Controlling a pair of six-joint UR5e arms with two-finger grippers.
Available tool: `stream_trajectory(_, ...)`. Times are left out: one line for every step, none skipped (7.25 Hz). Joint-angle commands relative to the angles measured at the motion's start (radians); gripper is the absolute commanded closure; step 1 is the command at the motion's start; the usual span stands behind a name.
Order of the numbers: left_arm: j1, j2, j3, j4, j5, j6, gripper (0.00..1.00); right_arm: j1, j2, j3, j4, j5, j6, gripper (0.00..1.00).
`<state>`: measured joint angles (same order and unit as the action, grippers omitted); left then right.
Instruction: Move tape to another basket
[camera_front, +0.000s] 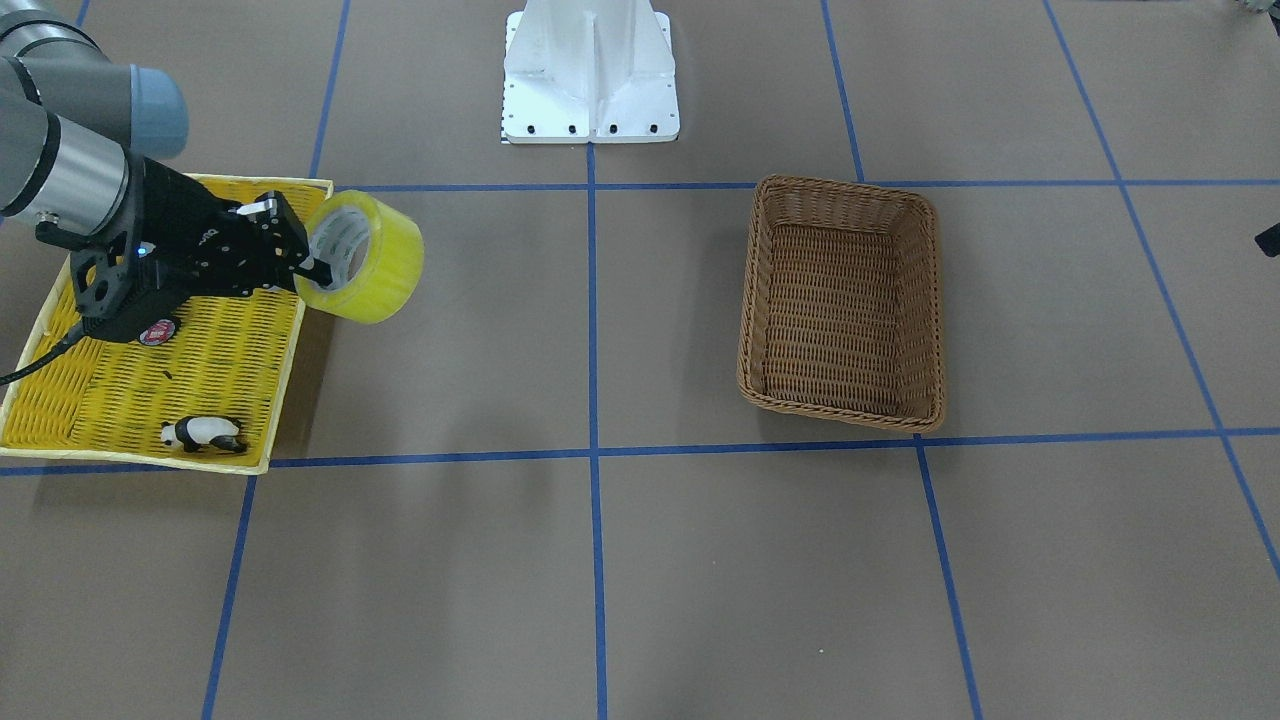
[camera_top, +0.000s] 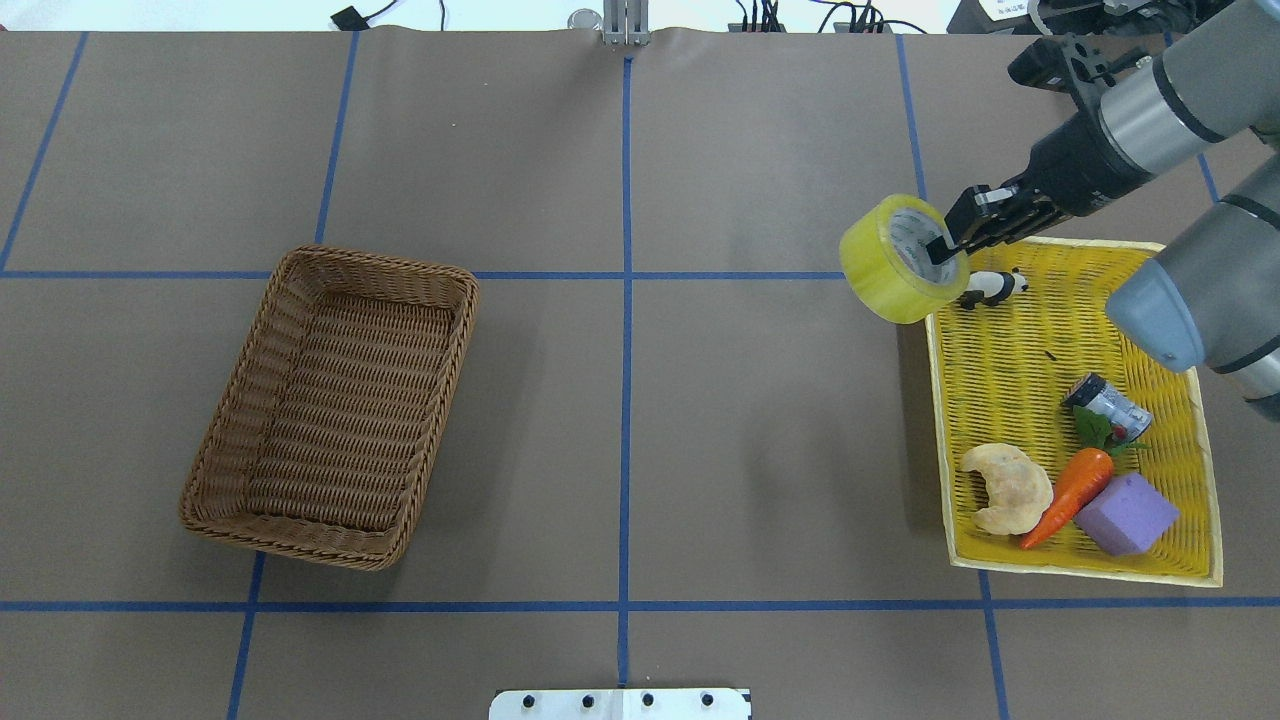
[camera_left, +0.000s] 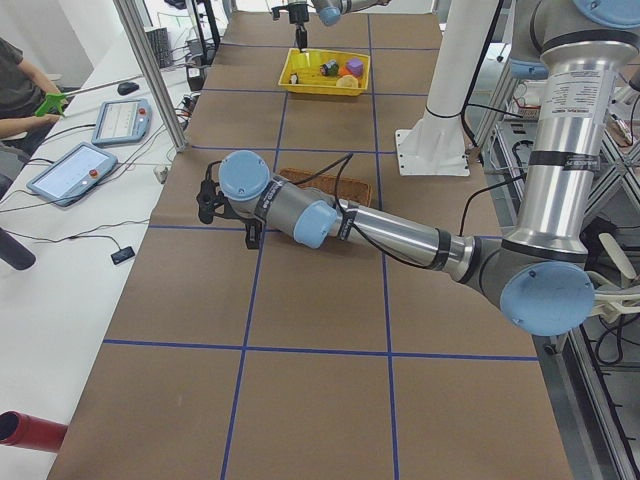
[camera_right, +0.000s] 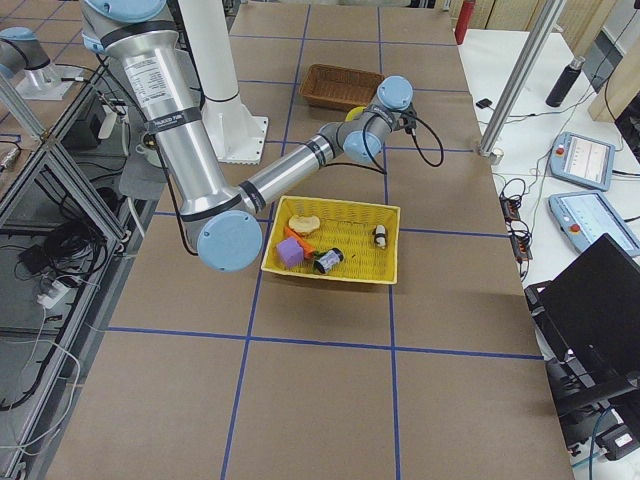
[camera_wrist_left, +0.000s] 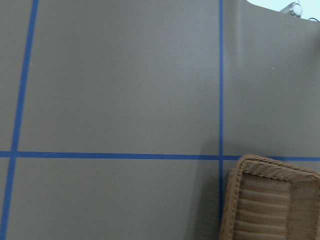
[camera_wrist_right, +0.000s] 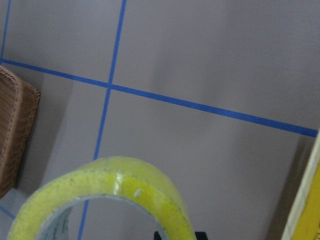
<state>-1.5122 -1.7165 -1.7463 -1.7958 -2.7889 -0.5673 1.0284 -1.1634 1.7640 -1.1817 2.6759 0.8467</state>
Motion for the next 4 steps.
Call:
stream_trajectory(0.058, -0.107, -0.009, -0.014, -0.096, -0.156, 0.02, -0.013, 0.071, -0.003, -0.001, 0.083, 0.044, 1.00)
stream_trajectory(0.094, -0.159, -0.016, -0.016, -0.109, -0.225, 0.02, -0.025, 0.100, -0.003, -0.001, 0.100, 0.066, 1.00)
stream_trajectory(0.134, -0.190, -0.048, -0.016, -0.112, -0.261, 0.02, -0.042, 0.119, -0.003, 0.001, 0.116, 0.069, 1.00)
stream_trajectory(0.185, -0.208, -0.067, -0.016, -0.110, -0.272, 0.02, -0.057, 0.132, -0.001, 0.001, 0.119, 0.069, 1.00)
